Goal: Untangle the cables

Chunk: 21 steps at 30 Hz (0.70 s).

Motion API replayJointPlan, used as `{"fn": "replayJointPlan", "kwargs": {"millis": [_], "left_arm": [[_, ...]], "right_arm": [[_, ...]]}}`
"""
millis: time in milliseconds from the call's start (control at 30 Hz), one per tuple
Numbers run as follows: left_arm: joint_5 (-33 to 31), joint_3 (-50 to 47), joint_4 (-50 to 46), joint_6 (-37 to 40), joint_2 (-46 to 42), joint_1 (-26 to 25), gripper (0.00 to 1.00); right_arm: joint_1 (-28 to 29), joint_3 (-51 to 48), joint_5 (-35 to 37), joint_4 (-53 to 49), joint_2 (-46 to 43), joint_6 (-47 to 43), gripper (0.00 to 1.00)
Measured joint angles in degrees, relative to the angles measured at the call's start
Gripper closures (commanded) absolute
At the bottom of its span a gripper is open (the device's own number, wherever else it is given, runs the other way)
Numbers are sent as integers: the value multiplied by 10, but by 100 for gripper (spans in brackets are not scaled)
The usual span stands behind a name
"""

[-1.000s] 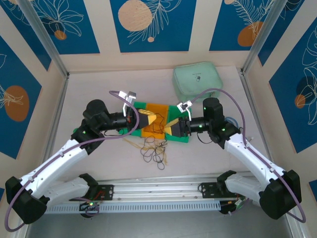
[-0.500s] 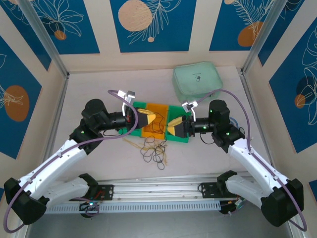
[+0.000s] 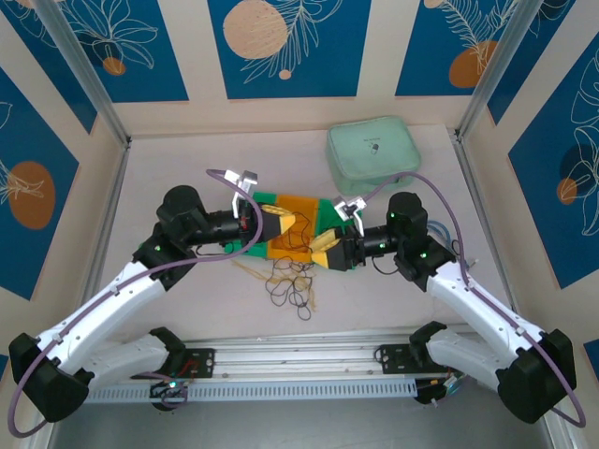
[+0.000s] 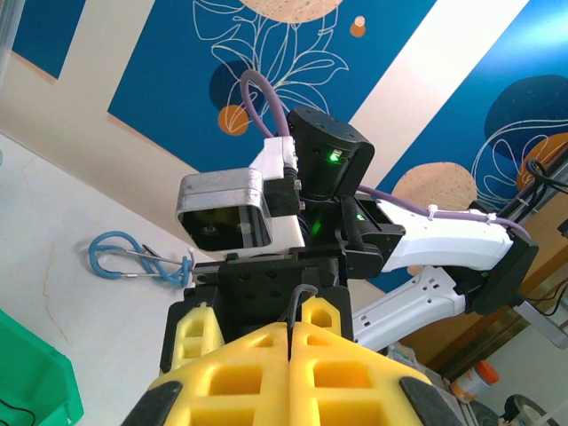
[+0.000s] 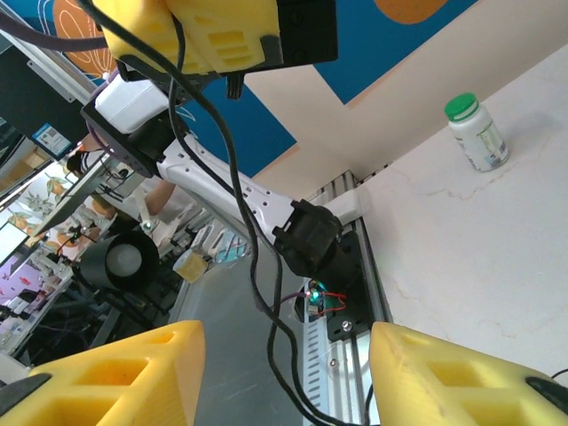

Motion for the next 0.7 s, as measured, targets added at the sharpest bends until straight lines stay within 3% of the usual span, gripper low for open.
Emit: {"fn": "replayJointPlan", "kwargs": {"millis": [167,467,700], "left_arm": [[0,0,0,0,2,0,100],[-18,4,-21,21,2,0,100],[-93,18,-134,87,-28,0,100]], "right_arm": [[9,0,5,-7,10,-7,56],[20,4,29,-58,22,-33,99],[19,18,78,-135,-12,-61,100]]}}
